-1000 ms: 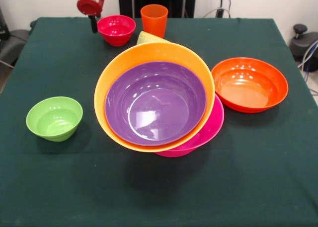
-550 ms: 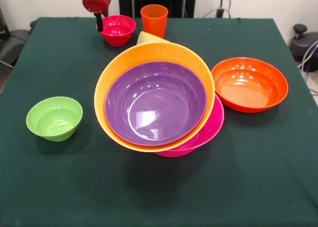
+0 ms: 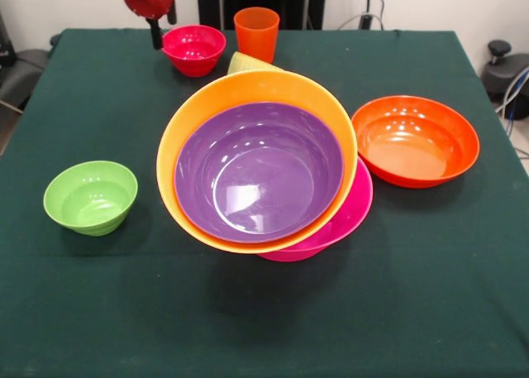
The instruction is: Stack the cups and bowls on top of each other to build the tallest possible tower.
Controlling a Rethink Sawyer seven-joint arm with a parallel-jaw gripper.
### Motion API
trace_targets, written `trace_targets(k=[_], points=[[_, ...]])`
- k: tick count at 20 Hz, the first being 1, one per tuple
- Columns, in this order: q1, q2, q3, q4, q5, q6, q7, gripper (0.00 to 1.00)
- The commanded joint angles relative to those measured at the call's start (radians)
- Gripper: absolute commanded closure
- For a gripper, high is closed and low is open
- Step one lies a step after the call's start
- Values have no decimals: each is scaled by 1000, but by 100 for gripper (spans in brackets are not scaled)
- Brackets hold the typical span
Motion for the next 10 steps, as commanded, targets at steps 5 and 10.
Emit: trace_targets(k=[5,10], points=[[-14,165,145,-24,101,-166,183,0],[-2,185,151,-17,133,-201,187,0]])
